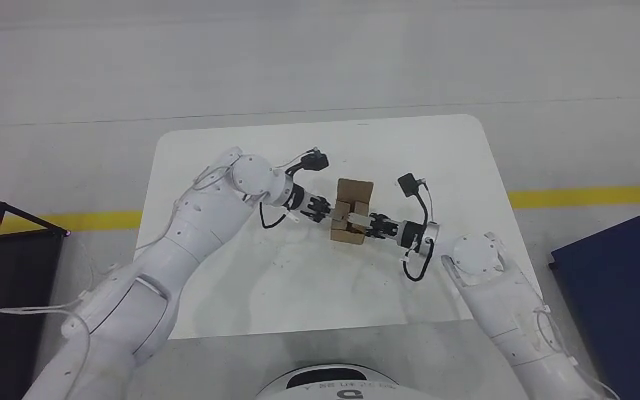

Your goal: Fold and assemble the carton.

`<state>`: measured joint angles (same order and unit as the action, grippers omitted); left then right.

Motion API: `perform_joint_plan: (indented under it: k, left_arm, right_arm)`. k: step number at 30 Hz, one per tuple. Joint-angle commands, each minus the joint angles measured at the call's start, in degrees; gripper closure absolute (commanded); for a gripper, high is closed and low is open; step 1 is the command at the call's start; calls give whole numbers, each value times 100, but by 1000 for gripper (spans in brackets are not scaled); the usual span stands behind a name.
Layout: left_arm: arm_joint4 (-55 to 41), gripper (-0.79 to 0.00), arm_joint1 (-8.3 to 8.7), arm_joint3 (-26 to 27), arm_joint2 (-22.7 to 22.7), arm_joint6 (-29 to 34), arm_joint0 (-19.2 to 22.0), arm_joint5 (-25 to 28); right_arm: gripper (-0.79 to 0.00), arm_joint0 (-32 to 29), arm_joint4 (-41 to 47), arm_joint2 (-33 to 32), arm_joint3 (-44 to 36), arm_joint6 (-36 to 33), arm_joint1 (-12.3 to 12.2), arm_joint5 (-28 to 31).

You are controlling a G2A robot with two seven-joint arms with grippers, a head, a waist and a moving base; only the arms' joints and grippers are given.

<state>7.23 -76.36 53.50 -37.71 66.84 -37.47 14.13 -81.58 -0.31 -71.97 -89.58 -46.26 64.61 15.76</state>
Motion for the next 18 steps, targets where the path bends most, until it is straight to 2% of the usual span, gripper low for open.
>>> perform_joint_plan:
  k: [1,4,6,8,9,14,18]
  left_arm:
    - [19,-369,-26,-31,36,-5,41,-5]
    - [48,-262,-63,-49,82,8,97,-47]
    - [68,-163,-84,-43,120,85,123,-133]
    - [75,-28,-105,-30,158,178,142,-279]
    - [82,0,-114,-19,177,229,151,-355]
    - [248,0,-100,158,144,194,186,-686]
    - [508,0,8,493,-30,45,90,-1044]
  right_arm:
    - [-785,5,-7,5,4,12,-4,8]
    - [-785,-6,4,-14,4,32,-14,49]
    - [-785,-20,15,-34,-6,32,-23,88]
    - [-785,-38,30,-54,-11,29,-32,126]
    - [-785,-45,29,-67,-13,37,-37,137]
    - [-785,-96,83,-145,-16,85,-60,262]
    - [-785,-157,209,-233,-6,178,-75,499]
